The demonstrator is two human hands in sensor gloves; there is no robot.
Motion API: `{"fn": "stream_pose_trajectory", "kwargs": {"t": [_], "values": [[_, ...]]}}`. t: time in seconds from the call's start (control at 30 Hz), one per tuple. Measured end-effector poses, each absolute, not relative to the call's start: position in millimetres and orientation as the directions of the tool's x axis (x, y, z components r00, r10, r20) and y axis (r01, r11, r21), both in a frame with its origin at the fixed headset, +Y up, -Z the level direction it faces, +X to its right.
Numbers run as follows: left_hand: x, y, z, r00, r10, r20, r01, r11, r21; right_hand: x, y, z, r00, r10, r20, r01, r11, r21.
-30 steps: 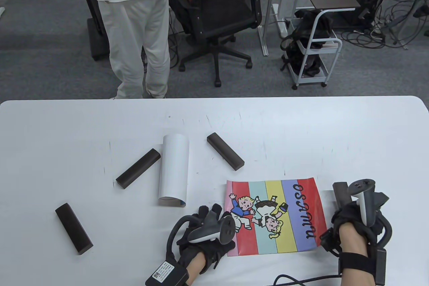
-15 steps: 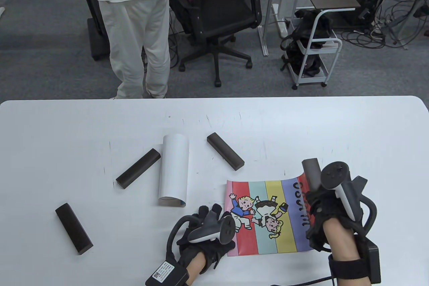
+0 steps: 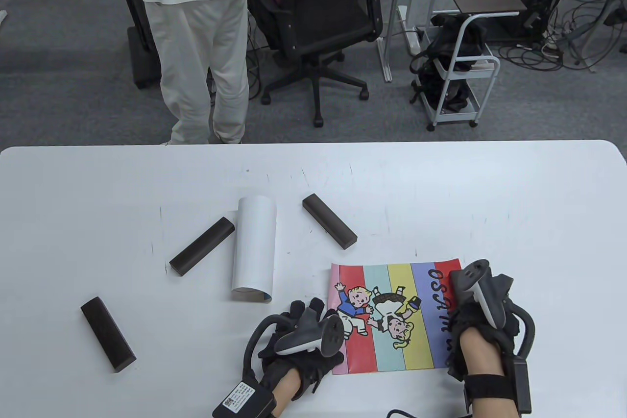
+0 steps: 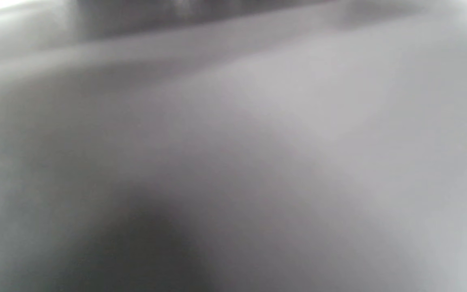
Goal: Unroll posters and secure with paperweights
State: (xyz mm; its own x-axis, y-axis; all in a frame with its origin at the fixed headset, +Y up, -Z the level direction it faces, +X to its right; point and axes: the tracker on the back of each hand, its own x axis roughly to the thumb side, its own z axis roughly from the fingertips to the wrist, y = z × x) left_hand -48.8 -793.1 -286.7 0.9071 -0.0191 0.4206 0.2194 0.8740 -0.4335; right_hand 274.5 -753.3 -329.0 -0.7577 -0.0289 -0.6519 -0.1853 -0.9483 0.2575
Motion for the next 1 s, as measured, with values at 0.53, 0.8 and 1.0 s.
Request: {"fn": "stream_pose_trajectory", "kwargs": {"t": [0.53,0.8,1.0], "values": [[-48.7,-793.4,-286.6,0.907,-0.020,0.421,0.219,0.876,-0.430,217.4,-660.1,-312.7,-0.887,0.365,-0.283,-0.358,-0.930,-0.077],[-48.7,-793.4,-286.9,0.907,-0.017,0.421,0.217,0.876,-0.431,150.8,-665.2,-294.3,-0.808,0.576,0.120,-0.581,-0.814,-0.001],[-48.8,-793.4,-287.2,0.906,-0.016,0.422,0.215,0.878,-0.428,136.3,-704.7,-295.1,-0.777,0.613,0.145,-0.599,-0.790,0.132]]}}
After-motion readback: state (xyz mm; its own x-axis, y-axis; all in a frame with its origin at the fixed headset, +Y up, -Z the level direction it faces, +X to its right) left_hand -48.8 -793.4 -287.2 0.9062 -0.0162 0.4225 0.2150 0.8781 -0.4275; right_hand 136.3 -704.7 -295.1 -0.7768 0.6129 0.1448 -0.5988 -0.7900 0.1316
